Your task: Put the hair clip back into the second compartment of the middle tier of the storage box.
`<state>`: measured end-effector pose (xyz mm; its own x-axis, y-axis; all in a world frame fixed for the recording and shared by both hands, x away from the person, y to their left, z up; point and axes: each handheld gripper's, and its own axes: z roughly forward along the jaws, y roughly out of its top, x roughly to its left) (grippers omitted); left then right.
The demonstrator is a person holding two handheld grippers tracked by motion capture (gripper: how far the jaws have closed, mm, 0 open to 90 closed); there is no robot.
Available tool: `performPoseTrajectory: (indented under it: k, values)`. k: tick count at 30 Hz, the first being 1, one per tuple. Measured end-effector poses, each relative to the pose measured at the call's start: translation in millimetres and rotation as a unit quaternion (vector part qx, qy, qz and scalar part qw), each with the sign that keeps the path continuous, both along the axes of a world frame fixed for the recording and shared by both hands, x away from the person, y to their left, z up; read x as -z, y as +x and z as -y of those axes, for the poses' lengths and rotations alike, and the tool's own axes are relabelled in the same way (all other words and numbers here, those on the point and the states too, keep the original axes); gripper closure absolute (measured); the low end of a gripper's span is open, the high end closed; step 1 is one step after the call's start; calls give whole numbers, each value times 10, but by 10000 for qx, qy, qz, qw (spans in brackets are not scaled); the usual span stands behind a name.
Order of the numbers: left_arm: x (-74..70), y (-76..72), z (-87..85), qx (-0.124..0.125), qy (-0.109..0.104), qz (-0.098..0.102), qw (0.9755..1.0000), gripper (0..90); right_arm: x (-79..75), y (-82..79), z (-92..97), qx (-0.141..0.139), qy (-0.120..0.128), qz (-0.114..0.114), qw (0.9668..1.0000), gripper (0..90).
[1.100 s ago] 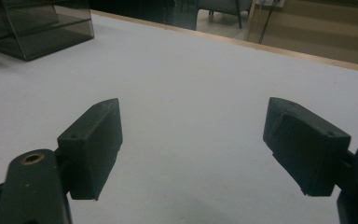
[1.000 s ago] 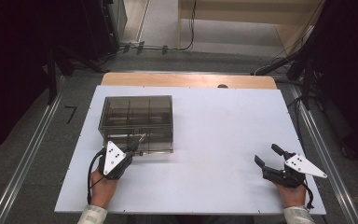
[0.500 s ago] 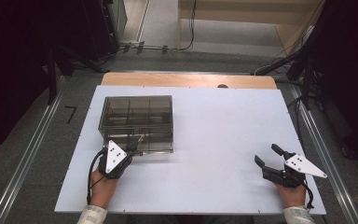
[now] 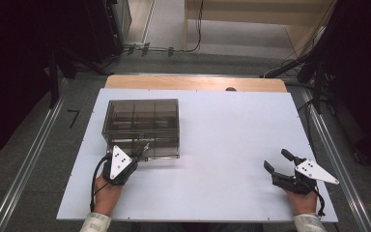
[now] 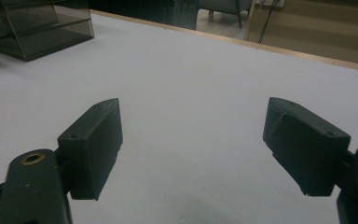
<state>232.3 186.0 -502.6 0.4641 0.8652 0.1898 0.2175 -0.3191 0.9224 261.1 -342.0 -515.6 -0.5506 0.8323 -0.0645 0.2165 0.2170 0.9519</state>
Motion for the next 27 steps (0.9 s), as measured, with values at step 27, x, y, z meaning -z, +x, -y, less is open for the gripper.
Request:
performPoseTrajectory:
  k: [27]
  values:
    - [-14, -13, -19, 96, -152, 47, 9998, 776, 0, -1, -1, 4, -2, 5, 10000, 183]
